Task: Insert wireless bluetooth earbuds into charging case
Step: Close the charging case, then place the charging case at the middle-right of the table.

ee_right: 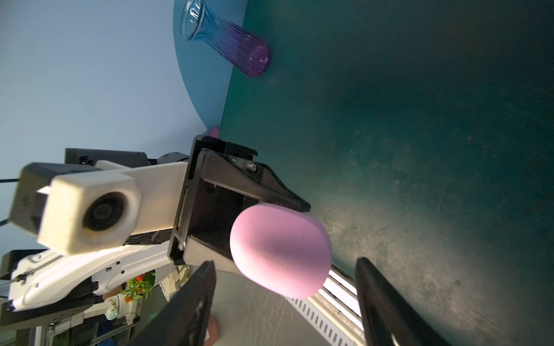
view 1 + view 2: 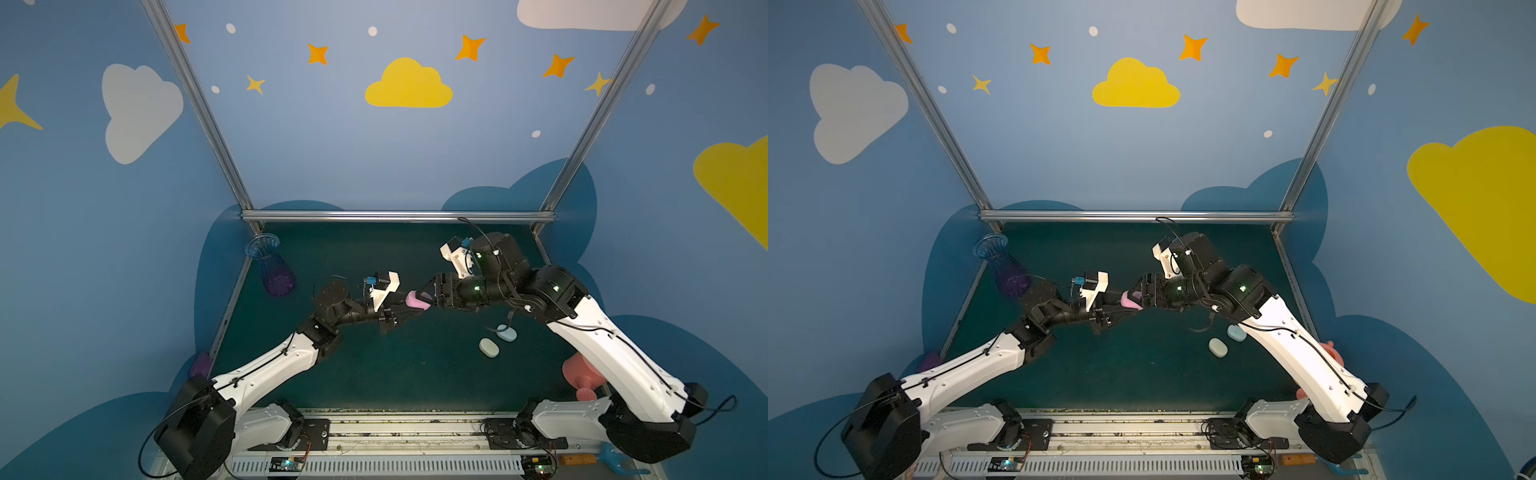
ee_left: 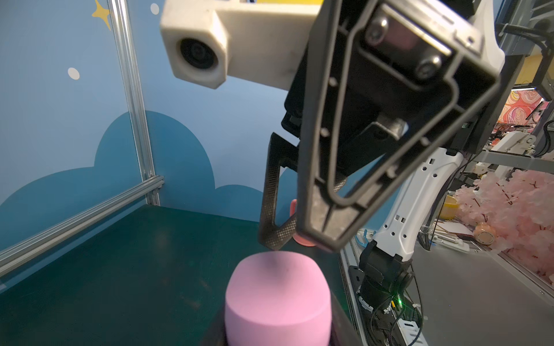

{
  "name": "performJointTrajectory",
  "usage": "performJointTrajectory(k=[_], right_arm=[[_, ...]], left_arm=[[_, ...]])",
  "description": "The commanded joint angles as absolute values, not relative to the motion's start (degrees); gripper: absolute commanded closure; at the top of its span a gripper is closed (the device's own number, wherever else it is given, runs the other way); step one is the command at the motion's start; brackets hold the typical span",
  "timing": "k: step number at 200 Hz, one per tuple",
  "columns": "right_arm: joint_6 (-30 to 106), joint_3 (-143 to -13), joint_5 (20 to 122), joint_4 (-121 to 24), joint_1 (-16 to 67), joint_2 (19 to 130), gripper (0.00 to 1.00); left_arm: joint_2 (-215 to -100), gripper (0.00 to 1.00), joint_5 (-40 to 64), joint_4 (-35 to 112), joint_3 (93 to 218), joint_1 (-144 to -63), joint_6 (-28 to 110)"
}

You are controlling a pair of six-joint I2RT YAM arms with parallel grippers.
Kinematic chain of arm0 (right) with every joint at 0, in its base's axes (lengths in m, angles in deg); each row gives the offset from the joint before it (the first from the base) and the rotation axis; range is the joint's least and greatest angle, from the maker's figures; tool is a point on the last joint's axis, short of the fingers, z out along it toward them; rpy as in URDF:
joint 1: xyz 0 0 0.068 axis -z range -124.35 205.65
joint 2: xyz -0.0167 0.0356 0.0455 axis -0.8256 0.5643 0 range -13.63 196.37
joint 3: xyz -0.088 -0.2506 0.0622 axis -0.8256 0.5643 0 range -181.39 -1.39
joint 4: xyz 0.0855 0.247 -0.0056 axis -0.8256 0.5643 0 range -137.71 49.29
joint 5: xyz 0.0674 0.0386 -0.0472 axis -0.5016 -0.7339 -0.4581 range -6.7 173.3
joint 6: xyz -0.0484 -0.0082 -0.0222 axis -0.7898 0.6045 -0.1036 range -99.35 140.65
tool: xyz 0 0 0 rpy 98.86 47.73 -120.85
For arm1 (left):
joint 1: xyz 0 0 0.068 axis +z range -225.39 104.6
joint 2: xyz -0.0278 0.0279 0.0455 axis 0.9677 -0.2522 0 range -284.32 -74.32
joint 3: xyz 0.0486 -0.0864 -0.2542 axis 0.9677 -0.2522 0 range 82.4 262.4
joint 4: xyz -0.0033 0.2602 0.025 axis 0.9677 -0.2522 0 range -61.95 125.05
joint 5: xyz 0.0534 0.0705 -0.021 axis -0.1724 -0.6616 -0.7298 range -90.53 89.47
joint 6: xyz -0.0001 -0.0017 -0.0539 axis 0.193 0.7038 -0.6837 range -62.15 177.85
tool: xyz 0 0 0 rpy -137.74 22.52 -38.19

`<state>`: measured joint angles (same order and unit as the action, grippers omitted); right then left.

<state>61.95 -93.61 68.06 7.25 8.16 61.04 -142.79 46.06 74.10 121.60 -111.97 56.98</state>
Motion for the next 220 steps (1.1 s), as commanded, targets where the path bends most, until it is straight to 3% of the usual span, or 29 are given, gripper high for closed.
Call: performJointTrajectory(k=[1, 131, 220], right_arm=[[61.5, -96.1, 69.7, 9.4, 7.2, 63.0, 0.26], [62.1, -98.1, 70.9, 10.0, 5.7, 67.9, 0.27], [62.0, -97.9, 70.7, 10.2, 5.8, 67.5, 0.51]], left_arm=[[-142.1, 0.90, 46.1, 74.7, 122.8, -112.2, 57.5], [-142.6, 0.90, 45.3, 73.4, 122.8, -112.6, 58.6], [-143.4, 0.90, 44.6, 72.9, 123.0, -112.6, 58.8]])
